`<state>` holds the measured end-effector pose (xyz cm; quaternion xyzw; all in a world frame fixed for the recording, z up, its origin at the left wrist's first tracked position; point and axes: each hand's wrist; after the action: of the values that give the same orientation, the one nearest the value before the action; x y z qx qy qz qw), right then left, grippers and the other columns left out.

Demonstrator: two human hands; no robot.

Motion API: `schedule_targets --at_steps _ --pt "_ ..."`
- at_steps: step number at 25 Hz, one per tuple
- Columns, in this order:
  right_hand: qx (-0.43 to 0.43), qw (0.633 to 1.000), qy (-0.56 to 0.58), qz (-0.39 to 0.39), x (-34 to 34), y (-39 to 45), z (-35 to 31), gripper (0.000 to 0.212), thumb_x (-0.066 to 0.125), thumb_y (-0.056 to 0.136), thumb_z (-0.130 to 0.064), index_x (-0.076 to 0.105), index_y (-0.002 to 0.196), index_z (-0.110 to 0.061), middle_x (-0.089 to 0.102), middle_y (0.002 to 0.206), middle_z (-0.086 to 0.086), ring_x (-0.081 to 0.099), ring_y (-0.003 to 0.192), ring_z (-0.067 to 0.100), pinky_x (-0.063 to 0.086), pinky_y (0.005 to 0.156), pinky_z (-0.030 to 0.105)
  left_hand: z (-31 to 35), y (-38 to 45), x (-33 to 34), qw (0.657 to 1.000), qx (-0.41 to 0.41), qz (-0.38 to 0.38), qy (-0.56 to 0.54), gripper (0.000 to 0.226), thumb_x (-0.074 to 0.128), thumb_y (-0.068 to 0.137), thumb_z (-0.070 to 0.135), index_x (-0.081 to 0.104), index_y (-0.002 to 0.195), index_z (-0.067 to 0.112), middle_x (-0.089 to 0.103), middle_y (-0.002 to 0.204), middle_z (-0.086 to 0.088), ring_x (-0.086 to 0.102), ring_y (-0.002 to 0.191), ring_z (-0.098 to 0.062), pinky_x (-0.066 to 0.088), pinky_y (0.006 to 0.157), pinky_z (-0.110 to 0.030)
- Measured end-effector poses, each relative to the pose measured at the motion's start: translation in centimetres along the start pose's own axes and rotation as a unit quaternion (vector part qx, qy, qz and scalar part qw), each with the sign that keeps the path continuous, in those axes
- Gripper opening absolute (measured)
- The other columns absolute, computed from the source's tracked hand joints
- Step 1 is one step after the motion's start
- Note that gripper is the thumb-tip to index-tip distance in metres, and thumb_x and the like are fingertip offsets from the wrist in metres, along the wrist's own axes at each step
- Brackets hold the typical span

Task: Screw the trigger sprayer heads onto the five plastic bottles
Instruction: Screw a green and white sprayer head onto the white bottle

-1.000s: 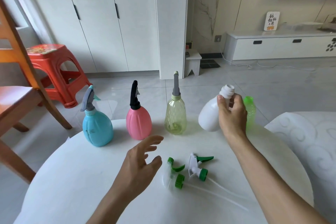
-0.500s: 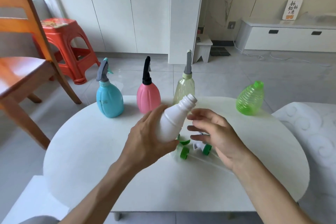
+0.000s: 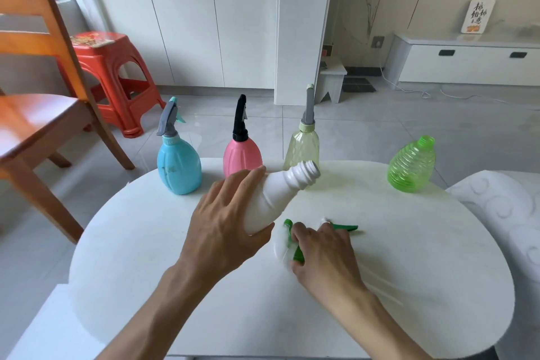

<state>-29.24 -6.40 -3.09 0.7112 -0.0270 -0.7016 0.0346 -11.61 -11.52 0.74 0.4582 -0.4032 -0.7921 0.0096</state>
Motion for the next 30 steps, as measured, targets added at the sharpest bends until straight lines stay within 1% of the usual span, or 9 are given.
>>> schedule_targets --at_steps 3,4,5,7,10,12,23,27,30 --pt "0.044 0.969 0.231 0.078 -1.7 0.6 0.6 0.031 0.074 0.079 -0.034 0.06 0.106 -0.029 0.073 0.093 -0.004 0.062 0.099 0.021 0.044 0.08 0.034 -0.4 0.3 -0.3 1.0 -0.015 -0.005 -0.005 0.086 0.087 0.061 0.035 0.05 0.137 0.018 0.061 0.123 0.0 0.058 0.094 -0.025 0.05 0.072 -0.034" --pt "0.081 0.908 0.401 0.091 -3.0 1.1 1.4 0.032 0.081 0.073 -0.03 0.065 0.1 -0.03 0.075 0.091 -0.005 0.066 0.09 0.017 0.048 0.075 0.032 -0.6 0.4 -0.6 0.999 -0.036 -0.013 -0.012 0.088 0.088 0.059 0.035 0.05 0.138 0.019 0.062 0.122 0.001 0.058 0.094 -0.025 0.049 0.07 -0.033" --pt "0.1 0.807 0.574 0.1 -4.3 1.5 2.6 0.034 0.084 0.069 -0.024 0.068 0.098 -0.033 0.077 0.088 -0.005 0.067 0.084 0.014 0.05 0.072 0.03 -0.9 0.6 -0.9 0.998 -0.062 -0.025 -0.022 0.09 0.089 0.058 0.034 0.049 0.137 0.021 0.063 0.12 0.002 0.059 0.093 -0.025 0.049 0.069 -0.033" --pt "0.092 0.634 0.753 0.15 -6.6 2.1 5.7 0.029 0.079 0.075 -0.018 0.073 0.096 -0.038 0.077 0.093 -0.01 0.068 0.088 0.007 0.05 0.079 0.026 -1.5 0.7 -1.4 0.994 -0.083 -0.062 -0.018 0.092 0.089 0.056 0.035 0.049 0.137 0.025 0.063 0.116 0.005 0.06 0.092 -0.024 0.048 0.068 -0.031" --pt "0.11 0.488 0.848 0.174 -8.0 2.8 8.6 0.011 0.067 0.083 -0.027 0.07 0.092 -0.034 0.073 0.11 -0.017 0.063 0.108 0.008 0.045 0.093 0.036 -2.2 0.2 -1.6 0.991 -0.062 -0.113 0.015 0.094 0.089 0.055 0.039 0.049 0.139 0.027 0.065 0.116 0.007 0.062 0.09 -0.024 0.044 0.065 -0.028" --pt "0.137 0.439 0.866 0.197 -7.8 3.1 9.6 0.004 0.063 0.087 -0.029 0.065 0.09 -0.032 0.072 0.115 -0.017 0.063 0.11 0.009 0.044 0.094 0.037 -2.2 0.1 -1.5 0.99 -0.067 -0.126 0.015 0.095 0.089 0.055 0.041 0.049 0.14 0.028 0.064 0.116 0.008 0.062 0.09 -0.023 0.042 0.065 -0.027" --pt "0.135 0.416 0.866 0.243 -7.5 2.8 11.2 0.012 0.059 0.094 -0.034 0.059 0.106 -0.033 0.061 0.139 -0.014 0.06 0.117 0.01 0.045 0.09 0.034 -1.8 0.1 -0.7 0.991 -0.052 -0.121 0.011 0.094 0.089 0.054 0.041 0.049 0.138 0.027 0.064 0.116 0.007 0.062 0.086 -0.024 0.05 0.063 -0.032" --pt "0.13 0.451 0.855 0.22 -7.0 2.9 9.7 0.012 0.063 0.084 -0.034 0.063 0.097 -0.033 0.069 0.124 -0.018 0.062 0.114 0.009 0.044 0.091 0.035 -1.7 0.1 -0.7 0.991 -0.052 -0.121 0.005 0.096 0.089 0.054 0.043 0.048 0.14 0.026 0.063 0.118 0.008 0.062 0.088 -0.022 0.048 0.065 -0.029" --pt "0.109 0.485 0.847 0.187 -6.5 2.9 8.1 0.021 0.062 0.085 -0.03 0.065 0.106 -0.032 0.071 0.123 -0.015 0.064 0.11 0.009 0.044 0.093 0.037 -1.2 0.1 -0.7 0.993 -0.043 -0.113 0.0 0.096 0.089 0.054 0.041 0.049 0.14 0.024 0.062 0.119 0.008 0.062 0.089 -0.022 0.048 0.066 -0.028"
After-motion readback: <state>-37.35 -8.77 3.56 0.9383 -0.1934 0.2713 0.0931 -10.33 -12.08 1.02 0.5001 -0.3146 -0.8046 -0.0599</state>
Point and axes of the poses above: each hand's wrist, its own y-axis towards the middle knuckle, its own x-axis out of the palm, z = x × y
